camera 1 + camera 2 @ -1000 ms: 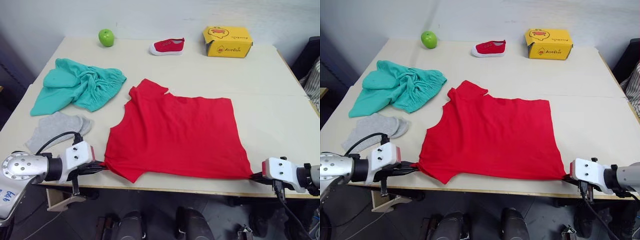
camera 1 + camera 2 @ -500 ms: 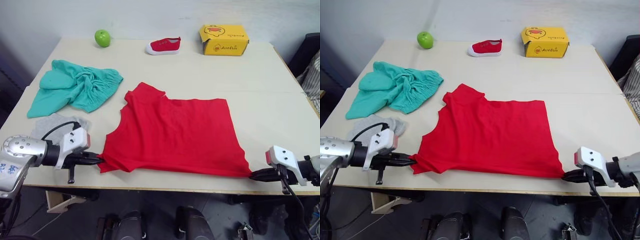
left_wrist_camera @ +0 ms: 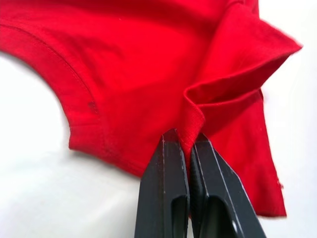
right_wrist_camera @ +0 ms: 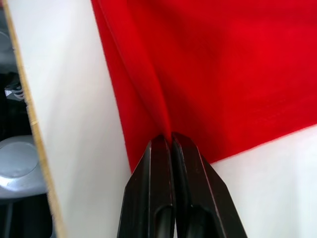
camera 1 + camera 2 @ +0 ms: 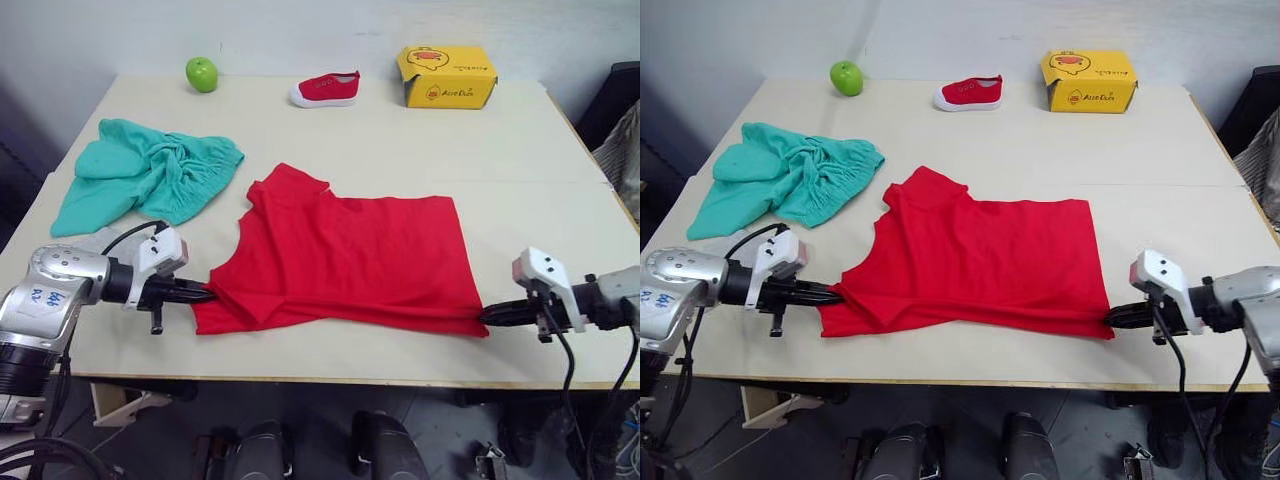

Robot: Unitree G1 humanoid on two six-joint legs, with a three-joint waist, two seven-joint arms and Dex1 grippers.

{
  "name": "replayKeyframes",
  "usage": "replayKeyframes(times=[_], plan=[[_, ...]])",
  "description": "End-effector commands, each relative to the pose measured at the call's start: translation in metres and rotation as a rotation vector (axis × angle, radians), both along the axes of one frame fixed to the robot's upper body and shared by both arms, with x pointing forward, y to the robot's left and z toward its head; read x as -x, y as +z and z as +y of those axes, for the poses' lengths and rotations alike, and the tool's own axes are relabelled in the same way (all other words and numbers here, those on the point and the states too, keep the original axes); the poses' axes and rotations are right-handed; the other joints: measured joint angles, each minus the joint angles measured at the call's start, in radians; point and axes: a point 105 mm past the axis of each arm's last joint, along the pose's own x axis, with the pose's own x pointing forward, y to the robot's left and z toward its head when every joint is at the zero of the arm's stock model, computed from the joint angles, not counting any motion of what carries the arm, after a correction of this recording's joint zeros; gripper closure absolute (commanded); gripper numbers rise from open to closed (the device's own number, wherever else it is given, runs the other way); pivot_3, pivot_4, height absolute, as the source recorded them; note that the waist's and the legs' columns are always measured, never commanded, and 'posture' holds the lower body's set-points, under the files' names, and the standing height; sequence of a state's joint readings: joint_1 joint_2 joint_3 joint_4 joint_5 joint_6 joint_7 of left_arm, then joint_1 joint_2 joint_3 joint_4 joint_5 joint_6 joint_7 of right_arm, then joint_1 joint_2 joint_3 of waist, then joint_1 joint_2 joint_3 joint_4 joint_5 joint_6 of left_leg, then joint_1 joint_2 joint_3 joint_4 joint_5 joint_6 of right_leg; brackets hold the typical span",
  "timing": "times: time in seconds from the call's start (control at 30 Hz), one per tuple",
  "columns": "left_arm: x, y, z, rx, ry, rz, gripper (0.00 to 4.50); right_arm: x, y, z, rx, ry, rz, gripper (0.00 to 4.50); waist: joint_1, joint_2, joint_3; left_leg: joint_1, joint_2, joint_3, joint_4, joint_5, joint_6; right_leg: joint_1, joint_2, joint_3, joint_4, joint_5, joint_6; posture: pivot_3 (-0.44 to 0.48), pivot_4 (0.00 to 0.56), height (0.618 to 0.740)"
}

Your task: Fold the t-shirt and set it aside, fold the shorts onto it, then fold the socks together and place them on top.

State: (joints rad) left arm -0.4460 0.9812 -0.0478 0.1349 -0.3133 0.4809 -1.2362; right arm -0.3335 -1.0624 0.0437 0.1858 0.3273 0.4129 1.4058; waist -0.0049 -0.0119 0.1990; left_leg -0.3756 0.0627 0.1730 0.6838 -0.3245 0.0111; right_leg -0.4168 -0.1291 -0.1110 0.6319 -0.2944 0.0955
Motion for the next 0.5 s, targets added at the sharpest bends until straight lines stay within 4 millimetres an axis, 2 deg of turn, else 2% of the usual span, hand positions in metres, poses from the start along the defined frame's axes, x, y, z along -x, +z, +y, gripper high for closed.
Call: replayKeyframes(times=[0.03,0.17,0.27,0.37,0.5], plan=[[-0.005,0.003,0.005,0.009,0.046,-0.007,4.5,-0.007,0.008,-0.003,-0.001,-0.024,-0.077,4.42,0.0,0.0,0.0,0.0,0.0,0.0,0.0,0.0,0.0,0.0,0.0,0.0,0.0,0.0,0.0,0.0,0.15,0.74],[-0.006,0.001,0.006,0.041,0.069,-0.008,4.5,-0.011,0.015,-0.003,-0.033,-0.048,-0.144,4.42,0.0,0.0,0.0,0.0,0.0,0.0,0.0,0.0,0.0,-0.001,0.0,0.001,0.002,0.0,0.0,0.0,0.15,0.74],[-0.008,-0.001,0.008,0.056,0.097,-0.042,3.84,-0.012,0.023,-0.003,-0.074,-0.07,-0.165,4.5,-0.002,0.0,0.0,0.0,0.001,0.001,0.0,0.0,0.0,-0.002,0.0,0.002,0.003,0.0,0.0,0.0,0.15,0.74],[-0.013,0.0,0.01,0.087,0.137,-0.094,2.84,-0.019,0.034,-0.003,-0.129,-0.114,-0.228,4.5,-0.001,0.0,0.0,0.0,0.001,0.001,0.0,0.0,0.0,-0.002,0.0,0.003,0.004,0.0,0.0,0.0,0.15,0.74],[-0.02,0.009,0.01,0.145,0.183,-0.207,1.53,-0.028,0.041,-0.004,-0.141,-0.147,-0.307,3.5,-0.002,0.0,0.0,0.0,0.001,0.001,0.001,0.0,0.0,-0.002,-0.001,0.003,0.005,0.0,0.0,0.0,0.15,0.74]])
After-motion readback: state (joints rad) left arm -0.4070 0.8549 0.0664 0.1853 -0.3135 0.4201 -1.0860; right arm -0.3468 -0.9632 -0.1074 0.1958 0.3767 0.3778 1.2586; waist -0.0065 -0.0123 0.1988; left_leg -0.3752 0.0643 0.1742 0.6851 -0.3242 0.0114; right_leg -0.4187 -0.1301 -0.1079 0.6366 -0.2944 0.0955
